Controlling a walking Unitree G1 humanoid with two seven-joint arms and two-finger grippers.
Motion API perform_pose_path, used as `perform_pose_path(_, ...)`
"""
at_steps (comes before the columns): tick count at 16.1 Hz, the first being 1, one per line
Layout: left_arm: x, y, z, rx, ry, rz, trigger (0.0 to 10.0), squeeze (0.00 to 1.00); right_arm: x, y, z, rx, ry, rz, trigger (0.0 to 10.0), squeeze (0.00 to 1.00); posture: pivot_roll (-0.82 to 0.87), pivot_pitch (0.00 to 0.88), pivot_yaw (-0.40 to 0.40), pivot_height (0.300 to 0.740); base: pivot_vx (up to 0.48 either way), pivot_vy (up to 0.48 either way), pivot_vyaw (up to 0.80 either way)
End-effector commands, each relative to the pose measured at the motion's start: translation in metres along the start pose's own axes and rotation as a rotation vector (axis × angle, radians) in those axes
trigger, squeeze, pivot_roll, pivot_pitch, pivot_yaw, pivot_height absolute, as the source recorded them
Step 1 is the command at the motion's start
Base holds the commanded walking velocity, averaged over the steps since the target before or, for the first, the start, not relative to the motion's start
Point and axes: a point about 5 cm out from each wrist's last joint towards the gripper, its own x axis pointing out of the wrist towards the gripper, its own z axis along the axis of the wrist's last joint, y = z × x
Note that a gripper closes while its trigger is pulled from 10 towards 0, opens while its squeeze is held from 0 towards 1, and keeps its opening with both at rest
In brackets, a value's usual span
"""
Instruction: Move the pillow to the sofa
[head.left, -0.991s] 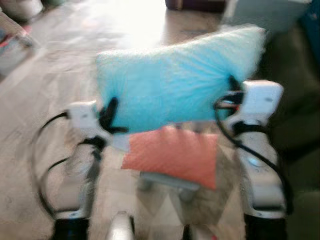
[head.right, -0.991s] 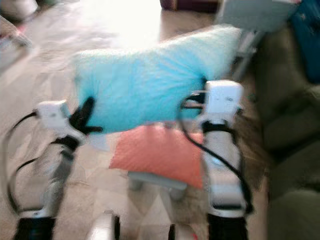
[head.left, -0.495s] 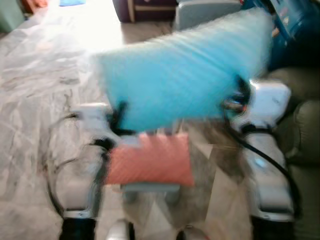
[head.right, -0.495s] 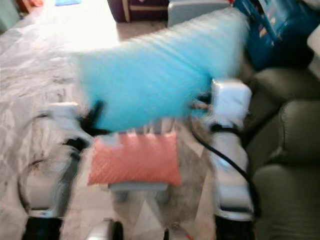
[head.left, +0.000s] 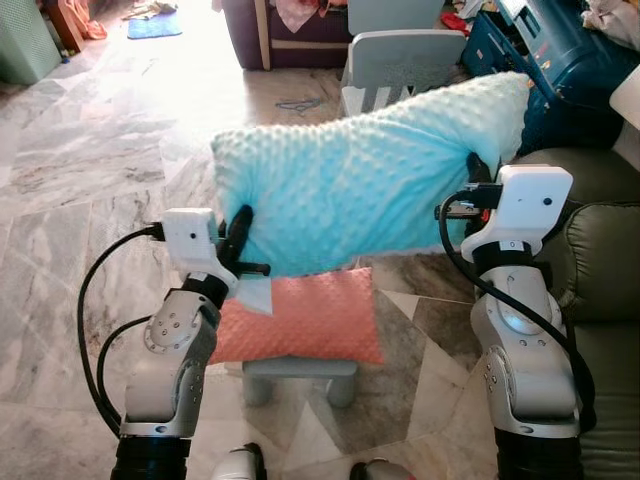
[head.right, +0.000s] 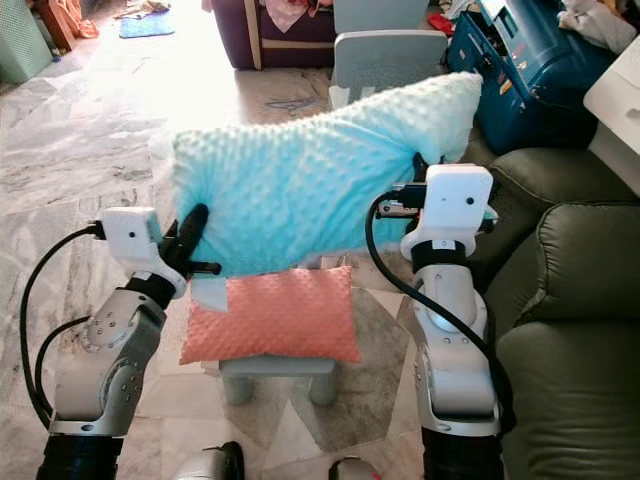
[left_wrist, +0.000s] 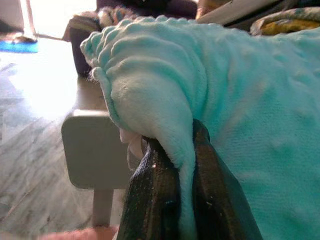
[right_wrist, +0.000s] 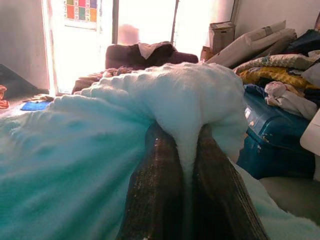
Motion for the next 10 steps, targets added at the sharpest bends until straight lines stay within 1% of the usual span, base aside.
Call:
perform_pose_path(1,-0.001,0.005,-0.003,-0.012,0.023,0.032,10.0,0.00,0.000,0.001,0.003,-0.018,-0.010,0.014,5.7,0.00,-0.07,0.183,-0.008,0.740,0.000,0.000,0.00)
perform_pose_path(2,-0.002,0.007,-0.003,-0.039,0.014,0.045,10.0,0.00,0.000,0.002,0.000,-0.038,0.014,0.015,10.0,0.00,-0.07,0.183,-0.010,0.740,0.000,0.000,0.00)
perform_pose_path(5,-0.004,0.011,-0.005,-0.016,0.024,0.063,10.0,0.00,0.001,0.000,-0.003,-0.045,0.041,0.009,10.0,0.00,-0.07,0.181,-0.012,0.740,0.000,0.000,0.00)
perform_pose_path(6,-0.006,0.017,-0.008,-0.003,0.039,0.098,10.0,0.00,0.002,-0.001,-0.006,-0.032,0.066,0.001,10.0,0.00,-0.07,0.180,-0.015,0.740,0.000,0.000,0.00)
perform_pose_path(7,-0.006,0.022,-0.008,-0.001,0.045,0.129,10.0,0.00,0.003,-0.002,-0.008,-0.040,0.077,-0.001,10.0,0.00,-0.07,0.179,-0.016,0.740,0.000,0.000,0.00)
perform_pose_path(9,-0.007,0.026,-0.009,0.012,0.058,0.157,10.0,0.00,0.003,-0.001,-0.008,-0.045,0.085,0.000,10.0,0.00,-0.07,0.180,-0.017,0.740,0.000,0.000,0.00)
perform_pose_path(10,-0.008,0.029,-0.012,0.042,0.092,0.182,10.0,0.00,0.004,-0.002,-0.010,-0.053,0.094,-0.007,10.0,0.00,-0.07,0.179,-0.021,0.740,0.000,0.000,0.00)
